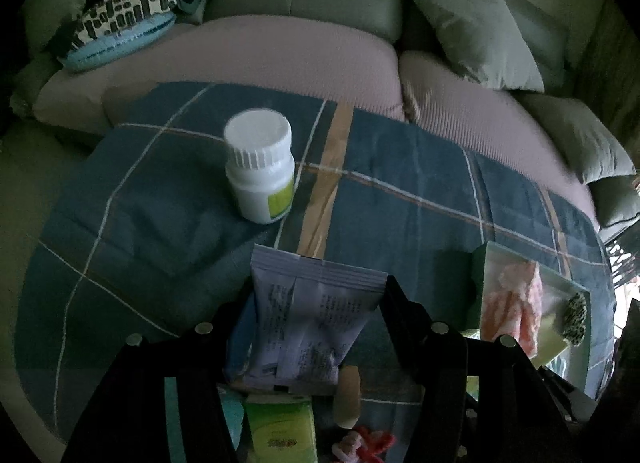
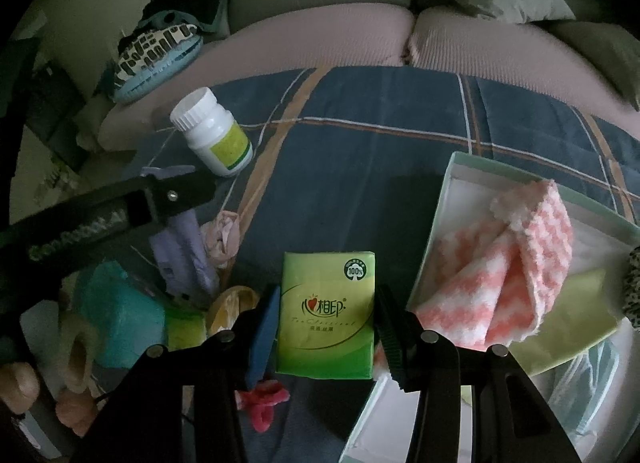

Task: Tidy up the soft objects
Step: 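Lift the purple packet and green tissue pack and carry both over the tray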

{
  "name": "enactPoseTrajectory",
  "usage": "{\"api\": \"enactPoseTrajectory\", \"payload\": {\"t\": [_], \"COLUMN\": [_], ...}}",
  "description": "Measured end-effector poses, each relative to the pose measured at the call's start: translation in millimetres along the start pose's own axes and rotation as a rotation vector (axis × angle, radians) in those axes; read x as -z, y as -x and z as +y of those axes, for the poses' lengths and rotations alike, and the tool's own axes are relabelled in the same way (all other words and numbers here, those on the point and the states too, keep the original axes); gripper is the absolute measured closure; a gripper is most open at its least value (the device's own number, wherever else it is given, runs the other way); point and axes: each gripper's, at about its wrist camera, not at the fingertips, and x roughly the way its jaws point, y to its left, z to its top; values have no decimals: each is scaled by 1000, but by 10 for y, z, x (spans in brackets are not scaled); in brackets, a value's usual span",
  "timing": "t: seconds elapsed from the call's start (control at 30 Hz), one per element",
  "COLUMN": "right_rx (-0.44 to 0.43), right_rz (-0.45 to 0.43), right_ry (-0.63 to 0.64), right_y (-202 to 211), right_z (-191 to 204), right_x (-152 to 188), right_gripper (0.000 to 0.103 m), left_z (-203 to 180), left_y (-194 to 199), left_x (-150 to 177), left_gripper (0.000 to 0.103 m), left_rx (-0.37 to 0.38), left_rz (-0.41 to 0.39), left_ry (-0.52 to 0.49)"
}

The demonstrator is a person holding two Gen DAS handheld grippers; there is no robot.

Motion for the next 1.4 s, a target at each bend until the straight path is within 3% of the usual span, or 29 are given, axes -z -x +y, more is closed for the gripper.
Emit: {"api": "enactPoseTrajectory", "payload": {"t": [0.47,0.77,1.4], "right_rx": [12,52,315], "right_rz": [-94,-153,-299], "right_ry": [-12,-49,-391], "right_y": [347,659,1476], "right_z": [-66,-248,-1620], "right_x": [-56,-80,178], "right_gripper": [53,53,53], "left_z": [9,-135,-982], "left_y": [518,685,766], "left_x": [-71,-80,36], "left_gripper": [42,42,42], "left_rx": [23,56,177], "left_rz": [-142,-181,-173], "left_ry": [11,-20,-215]}}
